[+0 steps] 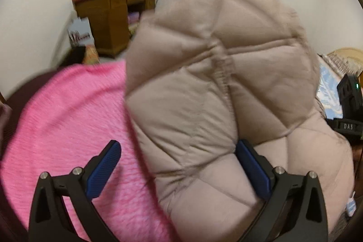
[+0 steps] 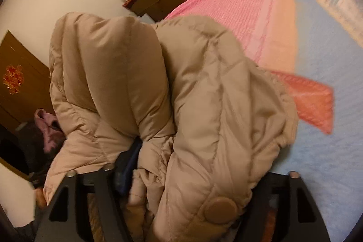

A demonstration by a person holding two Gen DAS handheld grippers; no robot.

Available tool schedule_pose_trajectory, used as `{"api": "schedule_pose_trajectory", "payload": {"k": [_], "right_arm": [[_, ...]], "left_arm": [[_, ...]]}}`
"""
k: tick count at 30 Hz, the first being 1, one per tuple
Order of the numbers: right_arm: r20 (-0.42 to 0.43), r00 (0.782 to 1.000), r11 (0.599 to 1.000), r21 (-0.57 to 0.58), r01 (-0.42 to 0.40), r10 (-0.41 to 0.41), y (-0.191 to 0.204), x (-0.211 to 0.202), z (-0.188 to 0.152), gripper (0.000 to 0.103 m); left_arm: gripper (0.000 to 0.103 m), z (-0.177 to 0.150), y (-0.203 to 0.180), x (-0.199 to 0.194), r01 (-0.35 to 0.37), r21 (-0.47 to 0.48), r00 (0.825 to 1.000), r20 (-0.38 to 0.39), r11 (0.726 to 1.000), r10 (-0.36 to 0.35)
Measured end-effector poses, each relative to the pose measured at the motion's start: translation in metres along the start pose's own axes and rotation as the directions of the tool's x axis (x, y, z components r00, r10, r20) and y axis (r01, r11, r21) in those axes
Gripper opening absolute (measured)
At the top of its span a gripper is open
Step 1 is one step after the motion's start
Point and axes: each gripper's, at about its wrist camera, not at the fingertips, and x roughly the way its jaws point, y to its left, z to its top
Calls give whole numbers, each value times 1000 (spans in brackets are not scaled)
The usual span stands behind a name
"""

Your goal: Fold large clothes

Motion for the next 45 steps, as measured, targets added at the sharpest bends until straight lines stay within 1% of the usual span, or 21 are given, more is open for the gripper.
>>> {"api": "schedule_pose_trajectory", "payload": {"k": [1, 3, 4, 6, 8, 10, 12, 14, 15, 16, 17, 19, 20, 22, 25, 28, 33, 36, 45], "right_arm": [[15, 1000, 1000, -4, 16, -16, 6, -10, -1, 76], [42, 999, 1000, 10, 14, -14, 13, -29, -2, 77], [69, 997, 1000, 17, 18, -19, 17, -41, -3, 80], [143, 989, 999, -8, 42, -40, 32, -73, -10, 81], [228, 972, 998, -31, 58, -49, 49, -105, -19, 84], [303, 948, 994, -32, 108, -94, 68, -129, -27, 86], [391, 907, 981, -45, 189, -157, 92, -150, -43, 86], [461, 857, 956, -57, 287, -230, 119, -164, -59, 87], [487, 838, 946, -70, 316, -244, 133, -166, -63, 87], [506, 828, 938, -96, 334, -243, 145, -168, -70, 87], [512, 825, 934, -113, 340, -238, 148, -170, -74, 87], [518, 826, 927, -149, 345, -224, 156, -171, -82, 87], [519, 830, 924, -175, 340, -207, 163, -171, -88, 87], [523, 829, 919, -195, 343, -198, 170, -174, -92, 87], [520, 832, 913, -214, 347, -195, 177, -168, -95, 88], [512, 837, 915, -213, 342, -194, 174, -162, -96, 88], [501, 845, 915, -225, 336, -187, 175, -158, -99, 88], [505, 844, 912, -236, 335, -180, 177, -158, -102, 88], [495, 853, 911, -253, 326, -168, 179, -154, -108, 88]], "left_arm": [[103, 1, -2, -14, 3, 13, 1000, 21, 1000, -3], [103, 2, 2, -39, 24, 2, 998, 66, 1000, -24], [103, 2, 3, -49, 32, -6, 996, 82, 999, -31], [103, 2, 9, -70, 28, -18, 993, 119, 999, -25], [103, 0, 15, -83, 35, -23, 990, 138, 999, -31], [103, -7, 19, -96, 29, -18, 989, 146, 999, -27], [103, -12, 21, -98, 16, -3, 989, 144, 1000, -15], [103, -10, 11, -99, 3, 17, 991, 134, 1000, -5], [103, -9, 7, -98, 0, 26, 991, 135, 1000, -3], [103, -10, 6, -100, -11, 33, 989, 150, 999, 6], [103, -10, 4, -102, -13, 42, 987, 161, 999, 6], [103, -13, 1, -102, 4, 64, 987, 160, 998, -14], [103, -14, -1, -105, -1, 74, 986, 167, 997, -12], [103, -13, -7, -110, -13, 92, 982, 188, 996, -5], [103, -14, -12, -115, -6, 113, 981, 195, 994, -16], [103, -13, -16, -116, -10, 123, 980, 201, 992, -15], [103, -13, -17, -115, -5, 120, 979, 201, 993, -20], [103, -13, -17, -115, -7, 114, 980, 201, 993, -16], [103, -14, -16, -115, -8, 107, 982, 191, 994, -13]]}}
